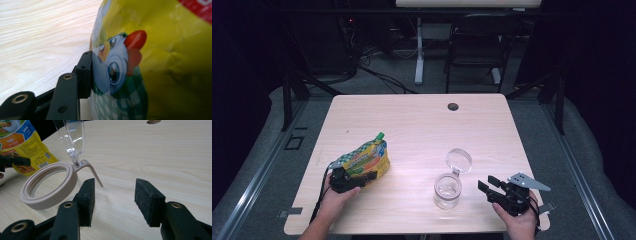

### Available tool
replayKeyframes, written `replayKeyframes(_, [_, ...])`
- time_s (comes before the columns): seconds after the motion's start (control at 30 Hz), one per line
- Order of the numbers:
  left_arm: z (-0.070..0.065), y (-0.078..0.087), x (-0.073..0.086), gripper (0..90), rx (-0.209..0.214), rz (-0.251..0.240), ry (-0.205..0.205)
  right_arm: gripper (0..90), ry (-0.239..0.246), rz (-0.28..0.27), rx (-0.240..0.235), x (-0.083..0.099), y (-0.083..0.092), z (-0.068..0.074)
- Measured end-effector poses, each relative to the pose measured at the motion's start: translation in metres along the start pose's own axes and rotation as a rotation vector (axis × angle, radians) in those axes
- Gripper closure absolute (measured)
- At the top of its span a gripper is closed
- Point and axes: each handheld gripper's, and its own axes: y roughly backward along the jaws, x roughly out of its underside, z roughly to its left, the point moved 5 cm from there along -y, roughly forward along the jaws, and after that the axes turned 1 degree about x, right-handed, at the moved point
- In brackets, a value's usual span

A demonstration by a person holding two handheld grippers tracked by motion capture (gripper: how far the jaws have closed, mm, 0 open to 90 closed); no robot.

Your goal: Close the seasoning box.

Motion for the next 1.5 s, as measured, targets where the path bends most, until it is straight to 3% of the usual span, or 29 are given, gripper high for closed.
replayKeyframes(0.5, [-0.03,-0.01,0.002,54.0,0.085,0.036,-0.07,50.8,0.003,-0.006,-0.006,-0.002,-0.001,0.001])
replayKeyframes(0.63, [-0.032,-0.01,0.003,53.9,0.1,0.041,-0.089,50.8,0.006,-0.003,-0.004,-0.002,-0.001,0.001])
replayKeyframes(0.77, [-0.031,-0.008,0.006,53.6,0.122,0.033,-0.06,50.8,0.007,-0.002,-0.007,-0.002,-0.001,0.001])
replayKeyframes(1.1, [-0.03,-0.013,0.009,45.8,0.113,-0.006,-0.024,50.8,0.006,-0.001,-0.009,-0.002,-0.002,0.001])
replayKeyframes(1.5, [-0.028,-0.017,0.012,40.9,0.101,-0.018,-0.019,50.8,0.006,0.001,-0.009,-0.002,-0.002,0.001])
